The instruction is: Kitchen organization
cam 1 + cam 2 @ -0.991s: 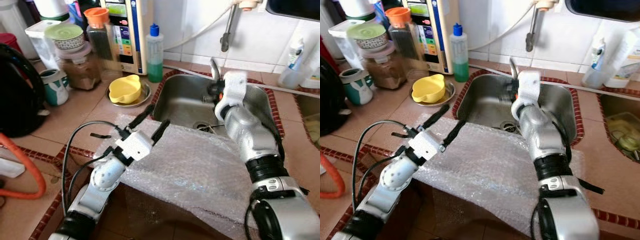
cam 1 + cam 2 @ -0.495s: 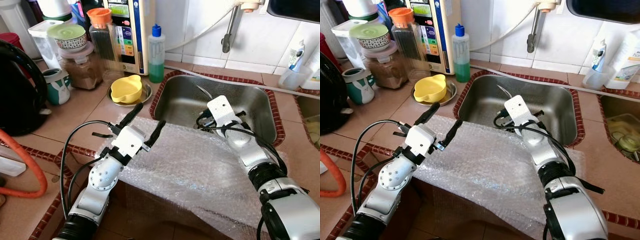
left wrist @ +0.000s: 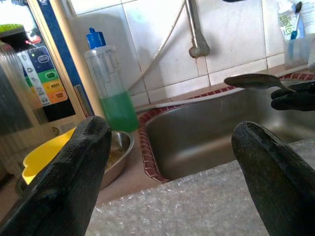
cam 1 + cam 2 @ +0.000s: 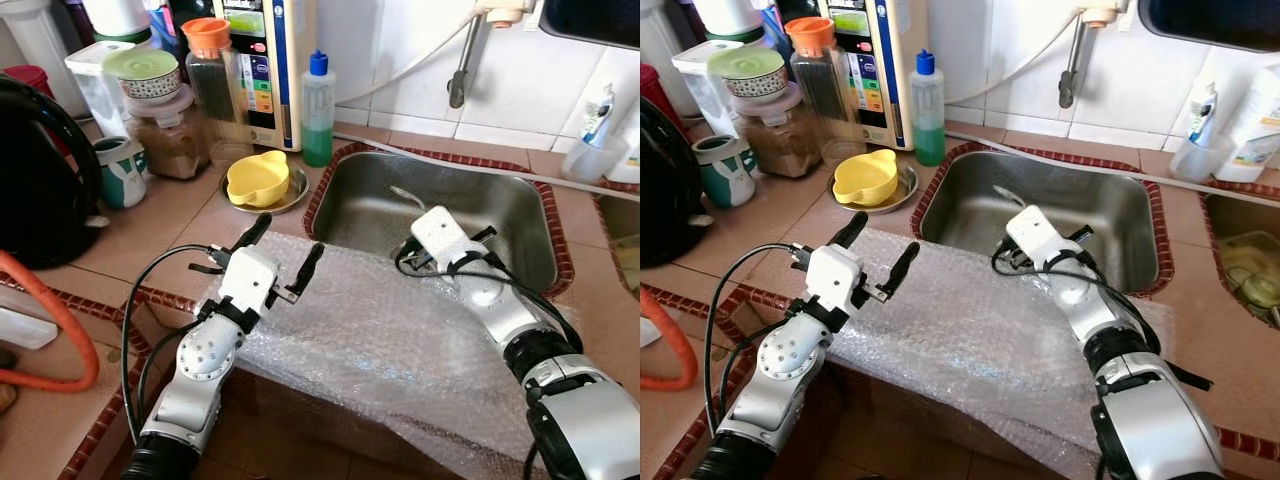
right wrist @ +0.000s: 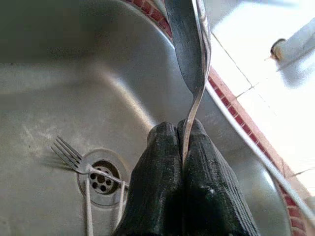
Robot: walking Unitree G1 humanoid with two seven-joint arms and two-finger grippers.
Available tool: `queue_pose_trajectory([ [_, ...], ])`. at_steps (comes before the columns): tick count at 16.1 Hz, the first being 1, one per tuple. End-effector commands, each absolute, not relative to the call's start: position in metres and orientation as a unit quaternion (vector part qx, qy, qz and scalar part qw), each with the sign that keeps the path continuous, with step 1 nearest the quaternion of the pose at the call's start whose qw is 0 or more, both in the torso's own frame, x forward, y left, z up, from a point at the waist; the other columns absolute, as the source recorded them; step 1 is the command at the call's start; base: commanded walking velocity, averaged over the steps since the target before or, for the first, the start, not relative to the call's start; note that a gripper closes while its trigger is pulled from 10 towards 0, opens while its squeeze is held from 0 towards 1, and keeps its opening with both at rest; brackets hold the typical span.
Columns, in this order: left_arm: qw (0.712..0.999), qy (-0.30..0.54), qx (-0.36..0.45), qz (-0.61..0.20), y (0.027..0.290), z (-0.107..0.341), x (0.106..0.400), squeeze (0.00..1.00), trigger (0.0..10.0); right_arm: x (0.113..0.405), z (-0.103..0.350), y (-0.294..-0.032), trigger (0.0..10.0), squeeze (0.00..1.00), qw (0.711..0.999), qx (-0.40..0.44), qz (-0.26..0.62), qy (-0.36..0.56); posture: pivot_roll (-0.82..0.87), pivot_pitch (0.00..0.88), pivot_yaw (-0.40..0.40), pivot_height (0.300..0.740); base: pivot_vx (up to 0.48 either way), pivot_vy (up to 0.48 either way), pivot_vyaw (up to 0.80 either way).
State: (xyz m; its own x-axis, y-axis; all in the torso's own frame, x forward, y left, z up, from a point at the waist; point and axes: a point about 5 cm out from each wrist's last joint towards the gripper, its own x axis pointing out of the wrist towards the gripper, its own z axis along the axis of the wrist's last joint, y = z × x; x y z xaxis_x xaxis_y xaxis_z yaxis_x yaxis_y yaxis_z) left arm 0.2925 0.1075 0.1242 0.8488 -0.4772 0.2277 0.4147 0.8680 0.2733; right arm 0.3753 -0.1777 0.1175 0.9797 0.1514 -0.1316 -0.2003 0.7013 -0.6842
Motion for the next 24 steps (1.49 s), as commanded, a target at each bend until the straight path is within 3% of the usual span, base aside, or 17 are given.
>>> queue_pose_trajectory([
  [1,0.957,-0.139,0.108,-0.232,0.107,0.123,0.294,1.00,10.0,0.375,0.118,-0.182,0.0,0.00,0.901,-0.423,0.096,0.021,0.02,0.000,0.051,0.740,0.000,0.000,0.00],
  [6,0.955,-0.121,0.103,-0.249,0.101,0.119,0.291,1.00,10.0,0.378,0.122,-0.180,0.0,0.00,0.863,-0.493,0.113,0.005,0.03,0.000,0.046,0.740,0.000,0.000,0.00],
  [7,0.953,-0.115,0.101,-0.260,0.099,0.117,0.289,1.00,10.0,0.378,0.123,-0.182,0.5,0.00,0.860,-0.499,0.109,0.008,0.03,0.000,0.043,0.740,0.000,0.000,0.00],
  [8,0.948,-0.104,0.097,-0.284,0.096,0.113,0.284,1.00,10.0,0.379,0.124,-0.187,2.5,0.00,0.850,-0.517,0.102,0.012,0.04,0.000,0.044,0.740,0.000,0.000,0.00],
  [9,0.947,-0.101,0.096,-0.290,0.094,0.112,0.283,0.99,10.0,0.379,0.125,-0.189,7.7,0.00,0.846,-0.525,0.096,0.011,0.04,0.000,0.042,0.740,0.000,0.000,0.00],
  [10,0.943,-0.096,0.098,-0.303,0.091,0.110,0.280,0.00,10.0,0.380,0.126,-0.193,10.0,0.00,0.841,-0.533,0.088,0.017,0.03,0.000,0.043,0.740,0.000,0.000,0.00],
  [13,0.937,-0.092,0.105,-0.320,0.087,0.109,0.278,0.00,10.0,0.380,0.126,-0.204,10.0,0.00,0.838,-0.539,0.071,0.039,0.03,0.000,0.045,0.740,0.000,0.000,0.00],
  [14,0.936,-0.091,0.104,-0.323,0.086,0.109,0.277,0.00,10.0,0.379,0.123,-0.208,10.0,0.09,0.840,-0.535,0.071,0.059,0.03,0.000,0.047,0.740,0.000,0.000,0.00],
  [15,0.936,-0.089,0.104,-0.324,0.086,0.109,0.277,0.00,10.0,0.379,0.122,-0.210,10.0,0.85,0.840,-0.534,0.070,0.066,0.03,0.000,0.047,0.740,0.000,0.000,0.00],
  [16,0.935,-0.087,0.105,-0.326,0.087,0.109,0.278,0.00,10.0,0.378,0.121,-0.212,10.0,1.00,0.842,-0.529,0.071,0.077,0.03,0.000,0.046,0.740,0.000,0.000,0.00],
  [24,0.939,-0.093,0.089,-0.318,0.087,0.117,0.283,0.00,10.0,0.377,0.117,-0.217,10.0,1.00,0.873,-0.471,0.070,0.109,0.03,0.000,0.043,0.740,0.000,0.000,0.00],
])
